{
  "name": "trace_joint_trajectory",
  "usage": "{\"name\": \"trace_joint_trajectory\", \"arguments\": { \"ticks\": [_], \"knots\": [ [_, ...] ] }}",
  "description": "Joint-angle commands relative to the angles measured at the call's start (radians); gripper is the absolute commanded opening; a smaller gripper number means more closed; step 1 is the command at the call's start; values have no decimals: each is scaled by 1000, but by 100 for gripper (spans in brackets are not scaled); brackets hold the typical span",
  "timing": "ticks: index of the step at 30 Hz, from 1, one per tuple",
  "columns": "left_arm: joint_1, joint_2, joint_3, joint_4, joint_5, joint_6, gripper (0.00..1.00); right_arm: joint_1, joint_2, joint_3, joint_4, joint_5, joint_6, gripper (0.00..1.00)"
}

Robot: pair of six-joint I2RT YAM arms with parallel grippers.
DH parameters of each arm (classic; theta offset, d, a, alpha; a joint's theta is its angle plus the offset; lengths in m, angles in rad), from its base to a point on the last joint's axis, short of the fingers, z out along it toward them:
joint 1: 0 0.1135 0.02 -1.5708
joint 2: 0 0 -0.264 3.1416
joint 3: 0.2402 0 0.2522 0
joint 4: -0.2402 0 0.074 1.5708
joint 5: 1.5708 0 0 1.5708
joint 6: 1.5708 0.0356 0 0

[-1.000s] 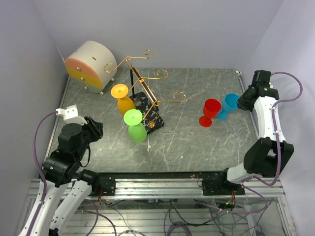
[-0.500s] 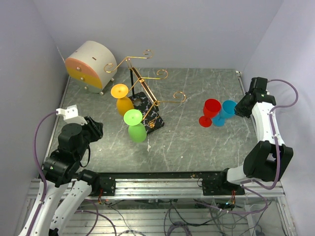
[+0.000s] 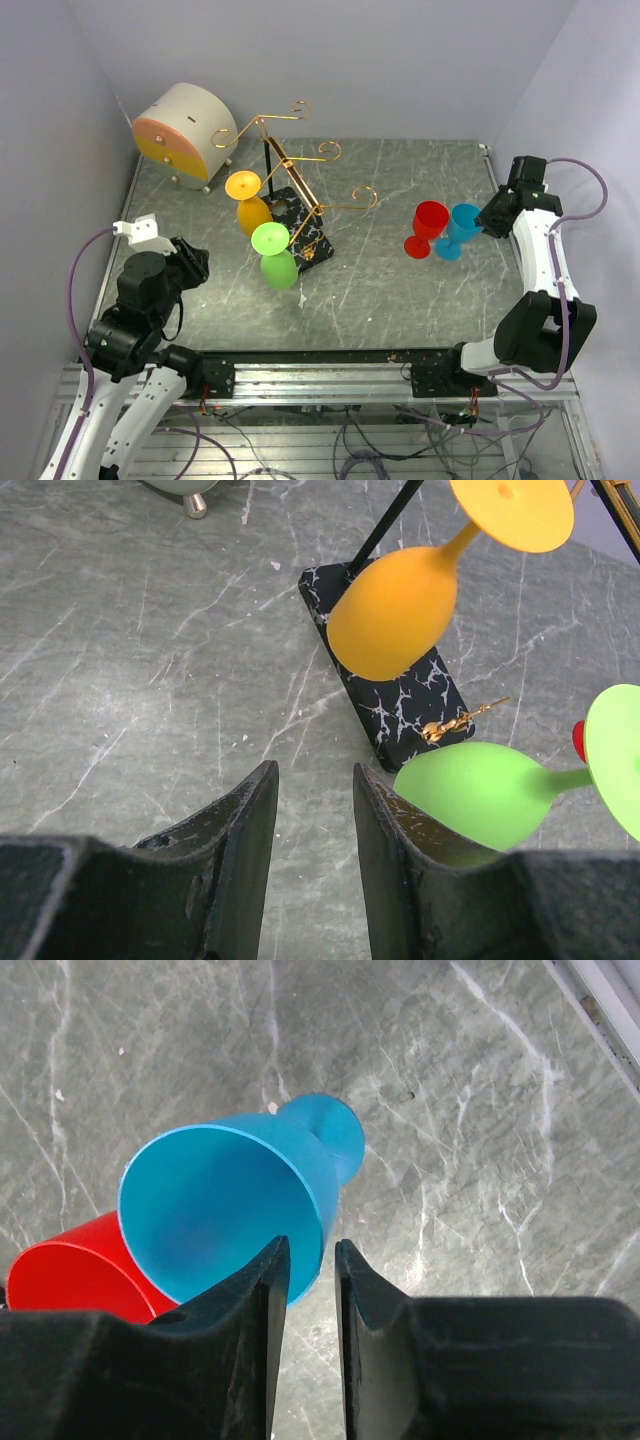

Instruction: Take the wine glass off the wine glass rack

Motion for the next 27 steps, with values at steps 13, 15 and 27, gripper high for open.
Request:
{"name": "trace_joint_trajectory", "arguments": {
  "ticks": [13,15,27],
  "knots": [
    [3,-3,-1,36,-26,5,47,75,-309,91,268,-805,111,100],
    [3,0,-1,34,-28,3,47,225,-331,106,315,-759,157,100],
    [3,-9,1,26,-49,-5,46,811,-259,14,922,-838,439,57]
  ]
}}
